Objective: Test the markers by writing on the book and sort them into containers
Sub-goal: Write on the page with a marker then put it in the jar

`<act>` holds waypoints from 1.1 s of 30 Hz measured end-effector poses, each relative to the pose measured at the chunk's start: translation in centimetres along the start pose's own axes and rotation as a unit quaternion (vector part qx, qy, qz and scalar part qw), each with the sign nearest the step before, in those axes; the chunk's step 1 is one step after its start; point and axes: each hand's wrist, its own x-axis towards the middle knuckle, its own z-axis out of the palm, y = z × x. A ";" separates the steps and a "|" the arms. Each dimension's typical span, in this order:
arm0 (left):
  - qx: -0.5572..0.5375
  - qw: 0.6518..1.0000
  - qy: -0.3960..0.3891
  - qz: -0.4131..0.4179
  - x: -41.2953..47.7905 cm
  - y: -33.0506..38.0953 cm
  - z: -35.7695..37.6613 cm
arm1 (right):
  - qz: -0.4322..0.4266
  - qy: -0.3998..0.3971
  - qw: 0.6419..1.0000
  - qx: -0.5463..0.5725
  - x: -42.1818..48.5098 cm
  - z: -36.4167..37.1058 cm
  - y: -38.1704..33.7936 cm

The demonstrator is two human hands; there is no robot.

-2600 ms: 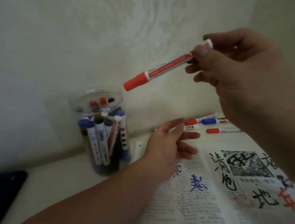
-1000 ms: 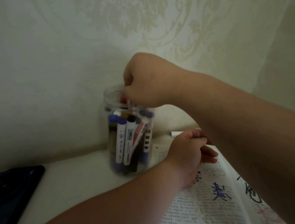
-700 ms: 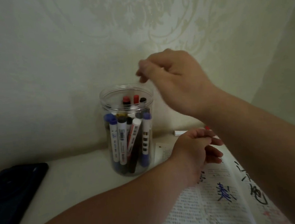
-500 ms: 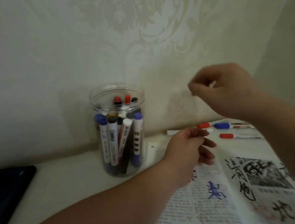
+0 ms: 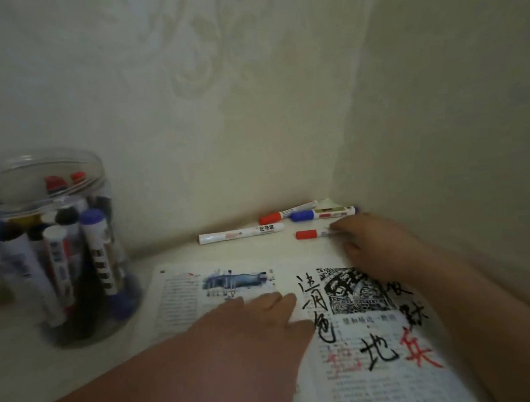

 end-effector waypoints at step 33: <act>-0.101 0.945 0.303 -0.075 2.1 -0.7 0.1 | -0.039 0.032 0.786 0.616 -8.5 -0.5 -1.4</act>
